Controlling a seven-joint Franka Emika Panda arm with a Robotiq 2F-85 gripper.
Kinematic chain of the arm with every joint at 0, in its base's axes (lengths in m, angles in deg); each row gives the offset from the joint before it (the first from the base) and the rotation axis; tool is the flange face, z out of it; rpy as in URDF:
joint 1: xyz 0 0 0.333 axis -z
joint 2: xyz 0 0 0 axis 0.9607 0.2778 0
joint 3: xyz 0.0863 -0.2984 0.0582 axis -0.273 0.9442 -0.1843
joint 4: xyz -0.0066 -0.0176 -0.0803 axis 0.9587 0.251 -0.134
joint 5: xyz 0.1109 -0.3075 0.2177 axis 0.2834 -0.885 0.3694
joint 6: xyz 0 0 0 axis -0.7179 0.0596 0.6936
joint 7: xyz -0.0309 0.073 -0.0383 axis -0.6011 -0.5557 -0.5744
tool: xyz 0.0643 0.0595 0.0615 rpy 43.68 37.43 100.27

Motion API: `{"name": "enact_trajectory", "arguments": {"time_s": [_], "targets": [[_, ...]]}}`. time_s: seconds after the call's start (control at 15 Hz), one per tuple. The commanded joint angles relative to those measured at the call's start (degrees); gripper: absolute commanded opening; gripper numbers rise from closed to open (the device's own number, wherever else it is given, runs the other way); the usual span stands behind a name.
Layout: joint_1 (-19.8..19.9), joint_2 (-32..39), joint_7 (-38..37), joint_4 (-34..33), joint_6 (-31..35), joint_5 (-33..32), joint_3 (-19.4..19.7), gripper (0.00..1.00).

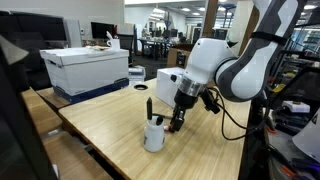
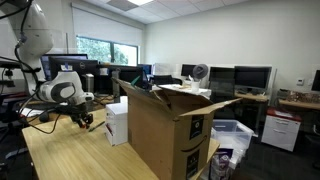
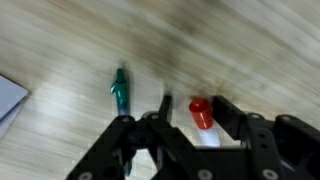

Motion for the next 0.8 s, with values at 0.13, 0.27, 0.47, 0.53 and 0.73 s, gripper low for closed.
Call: {"name": "enact_trajectory", "arguments": {"time_s": [0.13,0.27,0.47,0.53,0.73], "targets": [[-1.3,0.0,-2.6,1.0,0.6,-1.2,1.5,0.09],[-2.7,-0.2,-3.1,1.0,0.0,-1.5,2.9,0.1],[-6.7,-0.9,-4.8,1.1,-1.4,-2.1,6.6,0.11],[-7.7,-1.1,-5.3,1.0,-2.4,-2.3,7.4,0.11],[-12.3,-1.6,-7.2,0.9,-4.7,-4.2,11.6,0.11]]}}
